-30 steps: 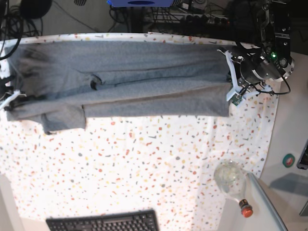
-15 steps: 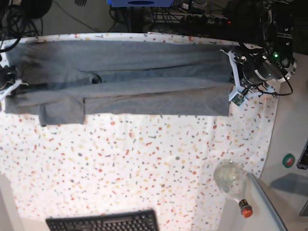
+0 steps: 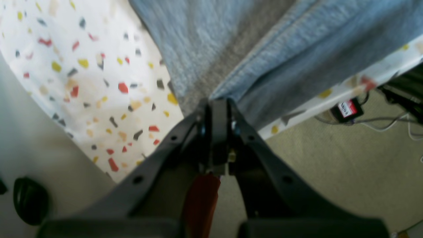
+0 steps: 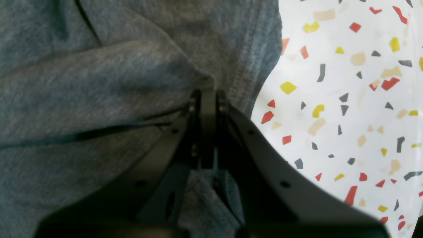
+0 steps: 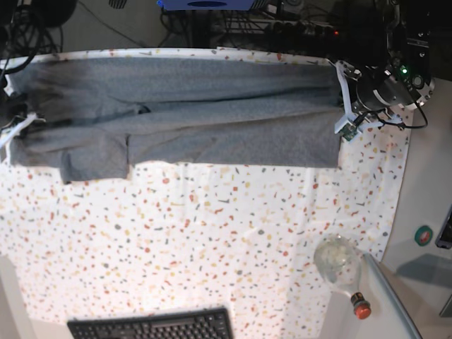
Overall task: Layout the t-shirt on the table in an organized manner, then fold the t-shirt properly
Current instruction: 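Fold the shirt lengthwise with both grippers, laying the side over, then grasp the folded shirt ends with both grippers at opposite ends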
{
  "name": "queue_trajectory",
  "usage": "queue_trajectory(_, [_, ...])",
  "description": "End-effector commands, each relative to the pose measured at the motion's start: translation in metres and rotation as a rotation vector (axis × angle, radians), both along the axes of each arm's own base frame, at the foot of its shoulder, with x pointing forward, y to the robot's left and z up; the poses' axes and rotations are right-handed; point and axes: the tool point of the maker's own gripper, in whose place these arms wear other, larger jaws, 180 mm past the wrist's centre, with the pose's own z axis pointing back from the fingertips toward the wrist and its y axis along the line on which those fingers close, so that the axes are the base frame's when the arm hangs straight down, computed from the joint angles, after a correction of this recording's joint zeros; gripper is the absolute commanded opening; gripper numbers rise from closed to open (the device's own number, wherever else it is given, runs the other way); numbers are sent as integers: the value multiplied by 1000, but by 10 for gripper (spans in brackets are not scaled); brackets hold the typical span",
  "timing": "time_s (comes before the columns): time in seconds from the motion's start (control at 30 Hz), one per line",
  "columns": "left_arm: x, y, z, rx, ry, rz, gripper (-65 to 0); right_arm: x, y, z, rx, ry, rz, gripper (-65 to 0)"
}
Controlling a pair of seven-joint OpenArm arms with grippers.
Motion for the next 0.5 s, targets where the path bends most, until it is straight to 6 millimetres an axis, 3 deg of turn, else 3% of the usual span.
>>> queue_trajectory(0.0, [2, 4, 5, 17, -15, -6, -650, 9, -14, 14, -33, -38, -5, -650])
queue_trajectory(0.47, [-4, 8, 1, 27, 4, 0, -650, -4, -9, 11, -37, -21, 11, -650])
